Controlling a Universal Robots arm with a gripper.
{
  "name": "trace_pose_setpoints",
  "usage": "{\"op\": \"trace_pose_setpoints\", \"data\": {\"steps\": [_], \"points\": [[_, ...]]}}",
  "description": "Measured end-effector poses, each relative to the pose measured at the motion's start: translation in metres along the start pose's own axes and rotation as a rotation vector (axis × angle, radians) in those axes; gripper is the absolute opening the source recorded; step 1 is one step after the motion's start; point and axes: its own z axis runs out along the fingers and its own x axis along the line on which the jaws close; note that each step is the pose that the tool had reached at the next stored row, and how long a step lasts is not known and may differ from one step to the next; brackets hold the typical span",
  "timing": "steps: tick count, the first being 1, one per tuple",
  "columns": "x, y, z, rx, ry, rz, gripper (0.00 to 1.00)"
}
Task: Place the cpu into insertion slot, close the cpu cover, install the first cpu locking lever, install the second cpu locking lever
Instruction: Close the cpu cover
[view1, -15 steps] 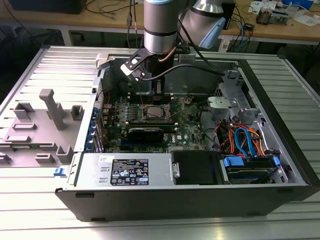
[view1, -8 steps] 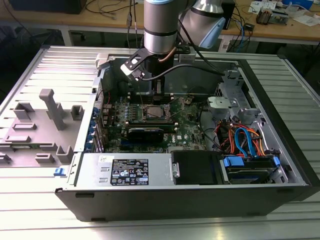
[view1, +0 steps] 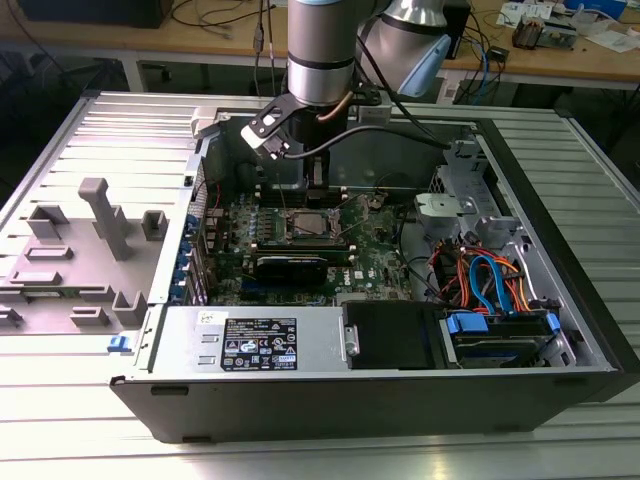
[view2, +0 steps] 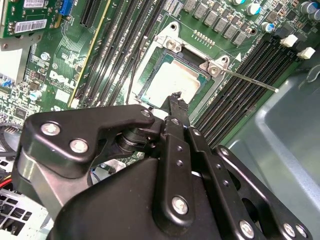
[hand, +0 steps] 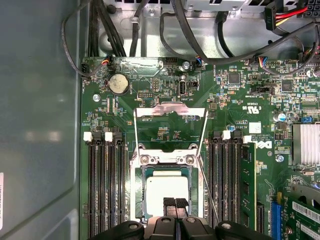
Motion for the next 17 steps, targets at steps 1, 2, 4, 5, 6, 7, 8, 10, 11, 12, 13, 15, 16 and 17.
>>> {"op": "trace_pose_setpoints", "data": {"steps": [1, 2, 4, 5, 6, 7, 8, 10, 11, 12, 13, 15, 16, 17], "points": [[0.0000, 0.0000, 0.0000, -0.0001, 0.0001, 0.000, 0.11], [0.0000, 0.0000, 0.0000, -0.0001, 0.0002, 0.000, 0.11], [-0.0001, 0.0000, -0.0005, 0.0001, 0.0002, 0.000, 0.11], [-0.0001, 0.0000, -0.0012, 0.0000, 0.0003, 0.000, 0.11], [-0.0001, 0.0000, -0.0016, 0.0000, 0.0003, 0.000, 0.11], [-0.0001, 0.0000, -0.0021, 0.0000, 0.0003, 0.000, 0.11], [-0.0002, 0.0000, -0.0029, 0.0000, 0.0003, 0.000, 0.11], [-0.0002, 0.0001, -0.0038, -0.0001, 0.0005, 0.000, 0.11], [-0.0002, 0.0001, -0.0042, 0.0000, 0.0004, 0.000, 0.11], [-0.0003, 0.0001, -0.0054, 0.0000, 0.0003, 0.000, 0.11], [-0.0003, 0.0001, -0.0065, 0.0000, 0.0004, 0.000, 0.11], [-0.0008, 0.0002, -0.0163, 0.0000, 0.0002, 0.000, 0.11], [-0.0009, 0.0003, -0.0188, -0.0001, 0.0003, 0.000, 0.11], [-0.0010, 0.0003, -0.0206, 0.0000, 0.0003, 0.000, 0.11]]}}
